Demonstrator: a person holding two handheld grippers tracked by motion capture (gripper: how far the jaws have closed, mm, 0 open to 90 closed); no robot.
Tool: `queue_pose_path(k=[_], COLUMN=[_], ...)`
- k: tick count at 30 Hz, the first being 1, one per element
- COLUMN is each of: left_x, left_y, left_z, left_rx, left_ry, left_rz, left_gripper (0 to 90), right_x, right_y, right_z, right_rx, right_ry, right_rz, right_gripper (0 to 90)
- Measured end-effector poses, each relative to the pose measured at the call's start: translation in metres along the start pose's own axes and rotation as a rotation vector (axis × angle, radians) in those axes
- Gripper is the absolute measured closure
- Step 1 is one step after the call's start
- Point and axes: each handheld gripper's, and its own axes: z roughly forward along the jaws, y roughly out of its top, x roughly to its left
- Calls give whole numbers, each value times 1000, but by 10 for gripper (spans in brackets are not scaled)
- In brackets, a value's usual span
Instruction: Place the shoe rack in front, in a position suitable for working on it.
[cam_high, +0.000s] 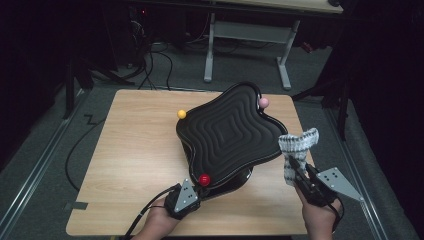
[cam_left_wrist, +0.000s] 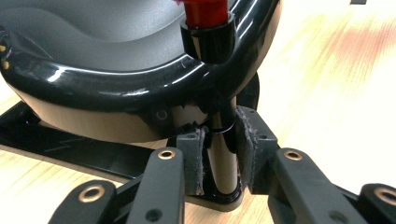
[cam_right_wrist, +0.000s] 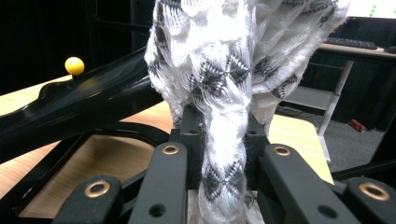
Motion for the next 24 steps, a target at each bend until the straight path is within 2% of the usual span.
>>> queue_pose_path(k=[3,9,11,12,13,14,18,20,21,22,24], left_x=[0,0,0,0,0,0,0,0,0,-1,-1], left_y=[0,0,0,0,0,0,0,0,0,0,0], left_z=[0,0,0,0,0,0,0,0,0,0,0], left_rx=[0,-1,-1,-1,-1,-1,-1,-1,-1,-1,-2], left_ry=[0,2,2,2,2,2,2,3,3,3,4], left_rz=[-1,-3,-3,-3,-2,-2,-1,0,0,0,1], left_gripper=[727,727,727,727,726,726,726,726,726,725,725], right_x=[3,29,41,41,50,50,74,93,93,101,107], right_y=[-2,-11,-16,-16,-19,-19,-26,-33,-33,-38,-42], right_z=[3,12,15,15,17,17,21,25,25,27,30], right_rx=[11,44,67,67,83,83,119,153,153,172,201], right_ry=[23,121,169,169,204,204,290,356,356,386,413], right_rz=[-9,-74,-100,-100,-119,-119,-177,-232,-232,-246,-250], right_gripper=[779,778,777,777,778,778,777,777,777,776,776])
